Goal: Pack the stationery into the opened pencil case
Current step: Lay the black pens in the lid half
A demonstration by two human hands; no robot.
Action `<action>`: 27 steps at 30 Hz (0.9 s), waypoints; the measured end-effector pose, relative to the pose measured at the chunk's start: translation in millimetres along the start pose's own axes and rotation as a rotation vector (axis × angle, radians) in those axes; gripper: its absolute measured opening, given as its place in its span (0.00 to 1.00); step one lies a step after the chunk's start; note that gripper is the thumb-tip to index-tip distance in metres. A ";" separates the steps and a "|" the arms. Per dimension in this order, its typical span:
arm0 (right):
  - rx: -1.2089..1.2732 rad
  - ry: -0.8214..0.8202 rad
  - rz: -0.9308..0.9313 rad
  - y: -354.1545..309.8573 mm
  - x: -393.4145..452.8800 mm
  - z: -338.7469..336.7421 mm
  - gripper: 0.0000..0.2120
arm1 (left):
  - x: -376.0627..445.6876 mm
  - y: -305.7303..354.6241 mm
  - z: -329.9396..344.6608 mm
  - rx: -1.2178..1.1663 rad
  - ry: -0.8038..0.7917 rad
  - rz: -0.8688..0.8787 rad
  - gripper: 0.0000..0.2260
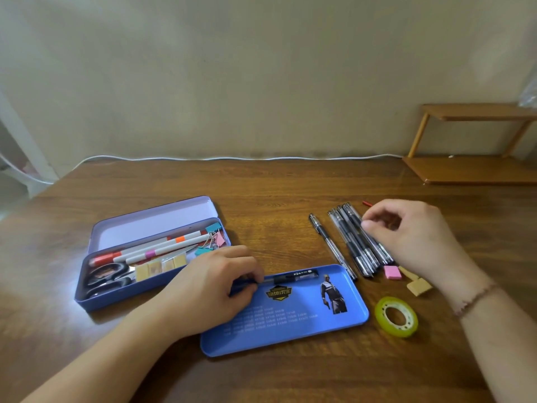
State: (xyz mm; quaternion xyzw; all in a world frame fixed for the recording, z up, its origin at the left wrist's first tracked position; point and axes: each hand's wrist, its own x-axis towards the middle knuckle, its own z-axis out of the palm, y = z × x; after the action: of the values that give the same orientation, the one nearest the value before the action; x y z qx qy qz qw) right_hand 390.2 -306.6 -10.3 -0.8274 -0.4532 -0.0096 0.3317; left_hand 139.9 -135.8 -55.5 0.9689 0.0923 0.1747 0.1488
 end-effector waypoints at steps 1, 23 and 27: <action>-0.028 -0.035 0.028 0.5 -0.3 3.1 0.04 | 0.1 0.1 0.0 -0.011 -0.005 -0.001 0.06; -0.065 0.037 -0.296 -26.6 -17.6 23.0 0.05 | 1.9 8.4 -8.4 -0.119 0.411 -0.061 0.13; 0.000 0.053 -0.507 -36.6 -26.3 23.9 0.05 | 2.5 13.6 -14.3 -0.384 0.506 -0.212 0.13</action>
State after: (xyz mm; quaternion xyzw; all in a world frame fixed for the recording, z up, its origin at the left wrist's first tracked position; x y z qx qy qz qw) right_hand 340.2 -299.3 -17.4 -0.6868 -0.6372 -0.1141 0.3306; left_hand 138.7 -144.4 -37.6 0.8341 0.1921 0.4075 0.3182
